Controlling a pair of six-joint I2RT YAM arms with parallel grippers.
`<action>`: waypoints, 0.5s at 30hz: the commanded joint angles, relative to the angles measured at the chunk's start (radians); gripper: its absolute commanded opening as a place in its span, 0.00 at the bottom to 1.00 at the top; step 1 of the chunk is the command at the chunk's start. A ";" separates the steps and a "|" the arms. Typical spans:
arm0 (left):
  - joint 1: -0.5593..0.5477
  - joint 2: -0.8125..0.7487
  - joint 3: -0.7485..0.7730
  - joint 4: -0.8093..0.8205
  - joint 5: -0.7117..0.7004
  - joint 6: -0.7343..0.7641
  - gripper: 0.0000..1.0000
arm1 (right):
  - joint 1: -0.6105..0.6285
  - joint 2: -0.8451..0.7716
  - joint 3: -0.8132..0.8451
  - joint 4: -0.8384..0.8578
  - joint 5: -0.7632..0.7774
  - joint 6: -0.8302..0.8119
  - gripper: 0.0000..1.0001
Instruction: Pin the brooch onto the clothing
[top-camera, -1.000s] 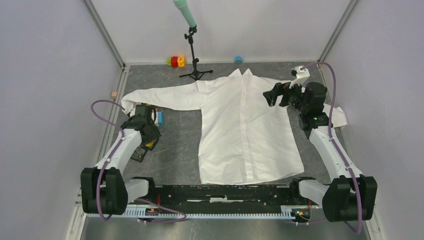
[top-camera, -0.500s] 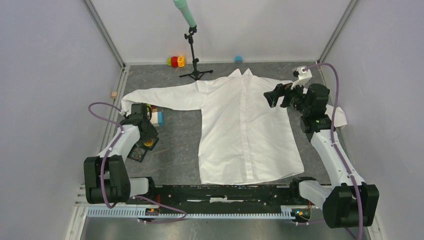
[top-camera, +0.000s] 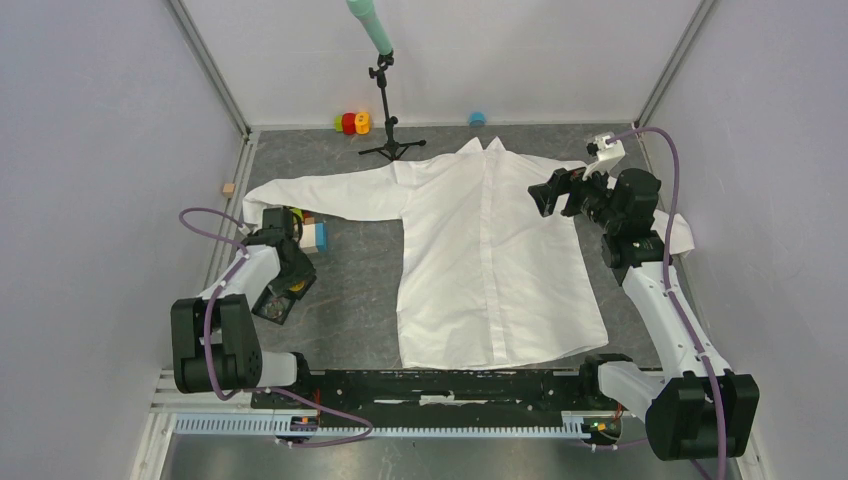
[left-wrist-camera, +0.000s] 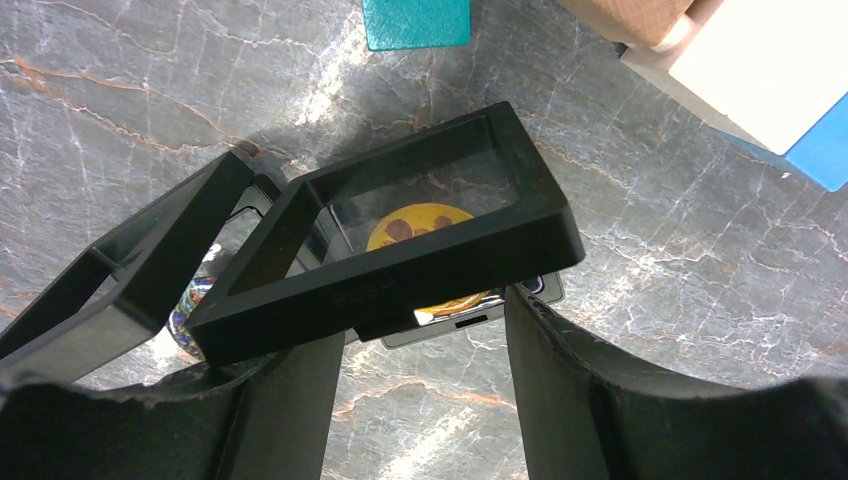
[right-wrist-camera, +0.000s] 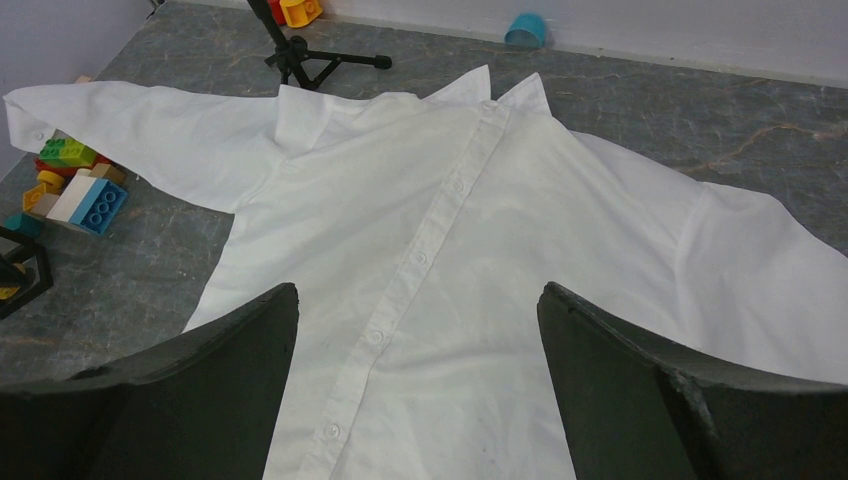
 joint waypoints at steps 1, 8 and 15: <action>0.005 0.019 0.030 0.031 0.006 0.018 0.65 | 0.002 -0.018 -0.005 0.007 0.004 -0.012 0.94; 0.010 0.046 0.037 0.041 0.018 0.027 0.63 | 0.001 -0.019 -0.008 -0.001 0.011 -0.021 0.94; 0.010 0.069 0.047 0.043 0.025 0.046 0.51 | 0.001 -0.022 -0.008 -0.009 0.021 -0.029 0.94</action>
